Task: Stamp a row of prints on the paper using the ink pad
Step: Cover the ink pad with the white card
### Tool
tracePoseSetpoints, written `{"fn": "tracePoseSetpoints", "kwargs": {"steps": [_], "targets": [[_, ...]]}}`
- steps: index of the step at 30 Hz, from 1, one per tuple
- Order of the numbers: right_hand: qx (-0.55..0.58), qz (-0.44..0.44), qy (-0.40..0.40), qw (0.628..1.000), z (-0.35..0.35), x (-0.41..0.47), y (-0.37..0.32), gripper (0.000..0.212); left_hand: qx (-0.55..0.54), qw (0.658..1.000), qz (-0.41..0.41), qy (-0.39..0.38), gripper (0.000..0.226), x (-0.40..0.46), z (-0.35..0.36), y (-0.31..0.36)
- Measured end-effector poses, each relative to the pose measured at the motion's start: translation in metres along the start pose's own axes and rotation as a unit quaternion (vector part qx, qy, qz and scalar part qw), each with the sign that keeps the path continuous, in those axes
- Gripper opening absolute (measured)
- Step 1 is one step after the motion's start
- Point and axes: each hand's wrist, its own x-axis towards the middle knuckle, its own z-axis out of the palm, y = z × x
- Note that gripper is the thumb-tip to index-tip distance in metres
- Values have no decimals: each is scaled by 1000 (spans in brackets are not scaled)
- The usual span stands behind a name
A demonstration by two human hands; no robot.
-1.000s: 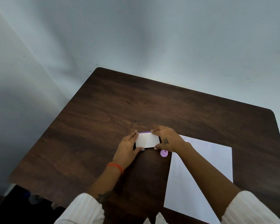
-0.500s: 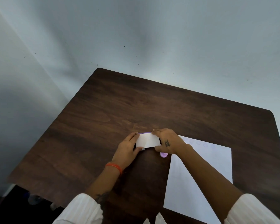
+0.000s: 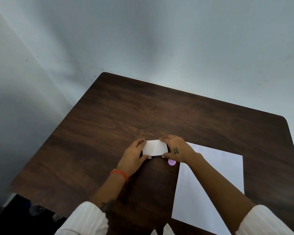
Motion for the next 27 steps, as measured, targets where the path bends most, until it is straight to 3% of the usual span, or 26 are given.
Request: {"fn": "tracePoseSetpoints", "kwargs": {"steps": [27], "targets": [[49, 11, 22, 999, 6, -5, 1, 68, 2, 1000, 18, -9, 67, 3, 3, -11]]}}
